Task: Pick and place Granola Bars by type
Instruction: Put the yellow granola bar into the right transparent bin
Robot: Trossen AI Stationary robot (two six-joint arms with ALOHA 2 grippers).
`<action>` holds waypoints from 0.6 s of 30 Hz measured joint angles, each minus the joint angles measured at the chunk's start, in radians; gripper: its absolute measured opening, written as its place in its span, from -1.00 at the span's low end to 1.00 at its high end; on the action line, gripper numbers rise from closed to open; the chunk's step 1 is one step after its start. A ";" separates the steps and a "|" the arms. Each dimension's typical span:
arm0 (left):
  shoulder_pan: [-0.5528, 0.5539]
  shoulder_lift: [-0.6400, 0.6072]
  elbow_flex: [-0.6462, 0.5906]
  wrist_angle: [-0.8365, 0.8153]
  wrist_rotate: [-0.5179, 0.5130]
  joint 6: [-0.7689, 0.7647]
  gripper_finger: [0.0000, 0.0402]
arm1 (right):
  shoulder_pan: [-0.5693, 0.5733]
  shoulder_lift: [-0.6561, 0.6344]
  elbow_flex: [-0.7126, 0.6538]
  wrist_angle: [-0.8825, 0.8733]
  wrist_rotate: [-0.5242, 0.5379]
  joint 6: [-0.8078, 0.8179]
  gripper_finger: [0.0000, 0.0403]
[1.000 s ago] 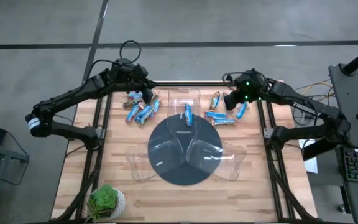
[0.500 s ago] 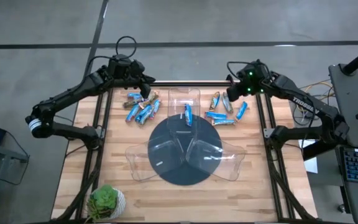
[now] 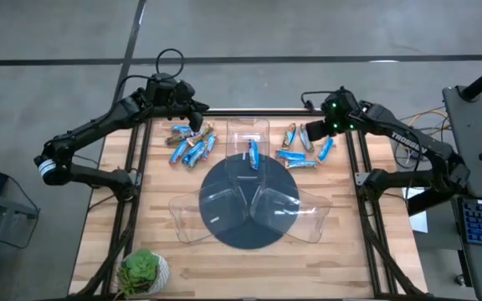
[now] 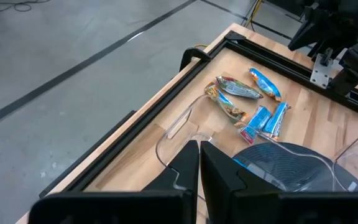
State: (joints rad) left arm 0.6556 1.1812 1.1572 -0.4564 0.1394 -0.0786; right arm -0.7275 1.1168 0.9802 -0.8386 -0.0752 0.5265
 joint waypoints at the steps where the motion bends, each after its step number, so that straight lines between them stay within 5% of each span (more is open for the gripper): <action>1: 0.000 0.000 0.000 0.000 0.000 0.000 -1.00 | 0.001 0.000 -0.006 -0.001 0.001 0.018 -0.96; 18: 0.000 -0.002 -0.083 0.119 0.008 0.014 -1.00 | 0.003 0.000 -0.085 0.007 0.022 0.103 -0.96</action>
State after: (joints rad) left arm 0.6557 1.1793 1.0741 -0.3374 0.1477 -0.0647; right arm -0.7242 1.1164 0.8951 -0.8313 -0.0528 0.6299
